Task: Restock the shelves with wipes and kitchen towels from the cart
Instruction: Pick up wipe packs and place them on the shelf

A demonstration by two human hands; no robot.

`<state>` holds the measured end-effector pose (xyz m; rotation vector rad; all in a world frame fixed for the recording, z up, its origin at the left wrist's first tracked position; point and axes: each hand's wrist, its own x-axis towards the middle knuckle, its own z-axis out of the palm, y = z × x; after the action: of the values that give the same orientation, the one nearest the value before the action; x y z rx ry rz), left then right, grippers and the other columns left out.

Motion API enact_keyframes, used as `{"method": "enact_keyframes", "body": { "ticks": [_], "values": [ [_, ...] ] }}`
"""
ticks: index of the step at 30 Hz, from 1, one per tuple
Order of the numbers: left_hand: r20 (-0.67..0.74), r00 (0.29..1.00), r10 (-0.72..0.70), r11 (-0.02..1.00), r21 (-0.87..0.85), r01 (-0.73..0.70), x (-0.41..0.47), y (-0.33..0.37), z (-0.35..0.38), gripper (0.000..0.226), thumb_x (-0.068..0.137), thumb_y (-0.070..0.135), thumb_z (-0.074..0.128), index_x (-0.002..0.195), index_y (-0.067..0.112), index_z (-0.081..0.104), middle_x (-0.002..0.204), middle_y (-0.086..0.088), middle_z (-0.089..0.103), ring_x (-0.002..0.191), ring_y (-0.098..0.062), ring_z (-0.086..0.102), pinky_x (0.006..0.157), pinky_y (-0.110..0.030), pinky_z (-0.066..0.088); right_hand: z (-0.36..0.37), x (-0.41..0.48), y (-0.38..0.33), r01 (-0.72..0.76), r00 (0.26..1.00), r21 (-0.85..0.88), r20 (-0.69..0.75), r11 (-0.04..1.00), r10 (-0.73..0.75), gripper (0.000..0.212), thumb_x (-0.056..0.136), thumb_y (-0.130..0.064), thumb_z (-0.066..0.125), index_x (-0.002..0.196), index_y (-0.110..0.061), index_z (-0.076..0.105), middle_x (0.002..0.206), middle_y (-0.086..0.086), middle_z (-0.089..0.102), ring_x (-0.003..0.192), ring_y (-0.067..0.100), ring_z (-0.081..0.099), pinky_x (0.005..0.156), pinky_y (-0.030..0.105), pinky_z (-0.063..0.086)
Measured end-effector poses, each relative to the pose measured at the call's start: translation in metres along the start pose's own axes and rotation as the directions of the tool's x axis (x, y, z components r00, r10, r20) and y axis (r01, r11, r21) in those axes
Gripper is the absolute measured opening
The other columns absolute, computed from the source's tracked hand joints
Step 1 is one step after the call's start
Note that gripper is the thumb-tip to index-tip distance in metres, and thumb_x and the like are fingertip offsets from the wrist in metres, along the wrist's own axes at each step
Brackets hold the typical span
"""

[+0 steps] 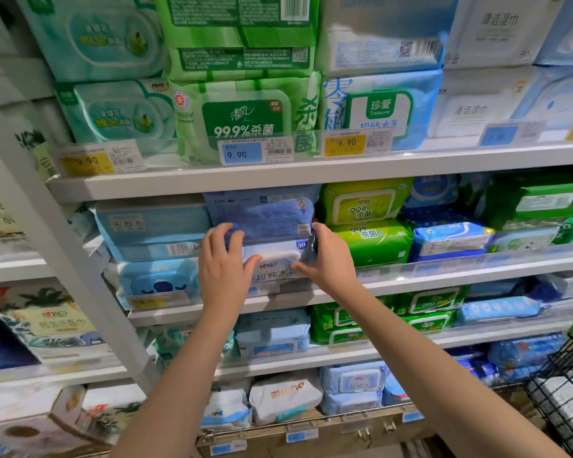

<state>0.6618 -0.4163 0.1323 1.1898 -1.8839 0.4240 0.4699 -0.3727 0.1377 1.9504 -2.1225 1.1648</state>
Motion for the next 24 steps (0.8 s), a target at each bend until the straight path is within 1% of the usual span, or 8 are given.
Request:
{"method": "enact_keyframes", "body": {
  "ticks": [2,4,7,10,14,17,19,24],
  "values": [
    [0.026,1.0,-0.015,1.0,-0.016,0.015,-0.003,0.001,0.001,0.031,0.068,0.024,0.085,0.086,0.005,0.068,0.113,-0.017,0.058,0.111,-0.034,0.049,0.086,-0.047,0.05,-0.012,-0.002,0.003,-0.008,1.0,0.083,0.025,0.997,0.006,0.066,0.075,-0.031,0.08,0.129,-0.009,0.048,0.121,0.004,0.059,0.107,0.021,0.056,0.087,0.028,0.044],
    [0.054,0.998,-0.021,0.999,-0.036,0.023,-0.004,0.001,0.001,0.024,0.069,0.024,0.084,0.079,0.007,0.07,0.114,-0.016,0.058,0.114,-0.033,0.047,0.085,-0.048,0.049,-0.02,-0.005,0.01,0.015,0.998,0.088,-0.061,0.996,-0.009,0.053,0.078,-0.028,0.078,0.12,-0.007,0.055,0.116,0.007,0.06,0.105,0.021,0.055,0.084,0.026,0.041],
    [0.118,0.993,-0.011,0.999,-0.044,0.016,-0.003,-0.003,0.0,0.031,0.067,0.032,0.084,0.084,0.01,0.071,0.121,-0.015,0.056,0.121,-0.03,0.038,0.09,-0.05,0.048,-0.017,-0.01,0.014,0.075,0.99,-0.034,-0.115,0.997,-0.079,0.032,0.073,-0.024,0.081,0.096,-0.011,0.064,0.096,0.003,0.065,0.09,0.022,0.054,0.07,0.027,0.037],
    [0.168,0.986,0.001,1.0,-0.031,0.004,-0.005,-0.003,0.002,0.04,0.064,0.035,0.085,0.093,0.012,0.07,0.124,-0.017,0.053,0.124,-0.032,0.034,0.091,-0.053,0.047,-0.008,-0.009,0.017,0.098,0.978,-0.125,-0.17,0.987,-0.118,0.027,0.068,-0.02,0.084,0.09,-0.012,0.07,0.087,0.001,0.07,0.082,0.027,0.058,0.062,0.027,0.037],
    [0.181,0.983,0.008,1.0,-0.031,-0.003,-0.003,-0.001,0.002,0.04,0.062,0.032,0.087,0.094,0.014,0.071,0.124,-0.019,0.052,0.123,-0.034,0.035,0.088,-0.053,0.048,-0.001,-0.007,0.018,0.125,0.966,-0.151,-0.208,0.98,-0.156,0.037,0.057,-0.022,0.089,0.085,-0.009,0.069,0.081,0.004,0.067,0.073,0.027,0.056,0.059,0.032,0.043],
    [0.181,0.983,0.009,1.0,-0.024,-0.004,-0.002,-0.001,0.003,0.038,0.061,0.032,0.088,0.091,0.014,0.074,0.122,-0.02,0.053,0.122,-0.033,0.034,0.088,-0.053,0.049,0.006,-0.005,0.017,0.125,0.958,-0.175,-0.235,0.977,-0.164,0.026,0.056,-0.02,0.089,0.072,-0.011,0.071,0.074,0.001,0.066,0.069,0.026,0.052,0.056,0.035,0.044],
    [0.188,0.982,0.007,1.0,-0.023,-0.002,-0.001,-0.001,0.004,0.038,0.06,0.032,0.088,0.091,0.013,0.074,0.123,-0.02,0.053,0.122,-0.035,0.035,0.087,-0.053,0.049,0.01,-0.002,0.019,0.123,0.957,-0.179,-0.24,0.976,-0.164,0.021,0.059,-0.022,0.088,0.069,-0.012,0.073,0.068,-0.001,0.066,0.068,0.026,0.05,0.055,0.037,0.044],
    [0.18,0.983,0.018,1.0,-0.015,-0.015,0.001,-0.001,0.006,0.039,0.059,0.033,0.088,0.09,0.013,0.075,0.122,-0.021,0.053,0.121,-0.037,0.038,0.086,-0.053,0.05,0.011,0.003,0.022,0.132,0.963,-0.171,-0.21,0.976,-0.167,0.022,0.057,-0.026,0.089,0.064,-0.011,0.074,0.06,-0.004,0.064,0.067,0.025,0.047,0.058,0.035,0.042]
  ]
}}
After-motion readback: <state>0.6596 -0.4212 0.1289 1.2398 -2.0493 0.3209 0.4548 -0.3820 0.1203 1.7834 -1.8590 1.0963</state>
